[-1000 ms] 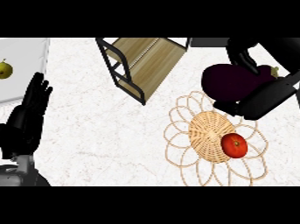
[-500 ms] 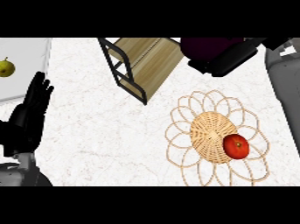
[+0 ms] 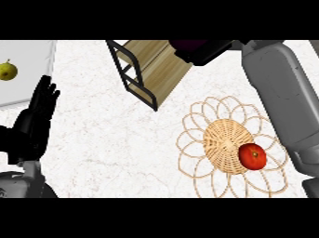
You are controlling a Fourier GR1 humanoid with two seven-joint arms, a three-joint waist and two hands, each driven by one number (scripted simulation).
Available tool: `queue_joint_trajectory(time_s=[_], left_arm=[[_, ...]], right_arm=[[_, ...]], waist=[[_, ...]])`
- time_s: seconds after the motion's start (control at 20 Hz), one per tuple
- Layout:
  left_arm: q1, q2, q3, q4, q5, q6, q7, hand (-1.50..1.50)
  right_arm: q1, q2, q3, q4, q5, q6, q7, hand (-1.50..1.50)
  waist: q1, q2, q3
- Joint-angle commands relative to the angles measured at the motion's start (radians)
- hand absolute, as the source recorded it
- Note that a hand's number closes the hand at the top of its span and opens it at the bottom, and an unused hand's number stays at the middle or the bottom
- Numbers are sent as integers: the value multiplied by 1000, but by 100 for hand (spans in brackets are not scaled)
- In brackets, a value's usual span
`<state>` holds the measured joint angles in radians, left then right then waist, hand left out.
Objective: Pick the eggplant from the placemat and place it in the tiered shelf
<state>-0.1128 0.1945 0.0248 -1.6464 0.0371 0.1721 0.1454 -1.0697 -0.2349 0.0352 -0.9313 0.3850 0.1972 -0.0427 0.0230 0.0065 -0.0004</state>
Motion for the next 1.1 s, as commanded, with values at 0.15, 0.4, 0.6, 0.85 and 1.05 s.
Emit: queue_joint_trajectory(time_s=[0.15, 0.4, 0.6, 0.85, 1.05], left_arm=[[14, -3, 6, -16, -3, -11, 7, 0], [-12, -33, -19, 13, -30, 3, -4, 0], [-38, -23, -21, -11, -41, 8, 32, 0], [-35, -39, -12, 33, -36, 1, -22, 0], [-6, -8, 20, 3, 6, -39, 8, 0]], right_arm=[[-123, 81, -27, 301, 75, -154, -147, 150], [-180, 96, -25, 434, 117, -189, -217, 150], [-247, 129, -146, 540, 25, -235, -166, 150], [-302, 105, -147, 642, 33, -144, -211, -150], [-316, 101, -175, 665, 9, -99, -249, -150]], waist=[[13, 4, 0], [8, 4, 0], [30, 11, 0], [27, 13, 0], [25, 9, 0]])
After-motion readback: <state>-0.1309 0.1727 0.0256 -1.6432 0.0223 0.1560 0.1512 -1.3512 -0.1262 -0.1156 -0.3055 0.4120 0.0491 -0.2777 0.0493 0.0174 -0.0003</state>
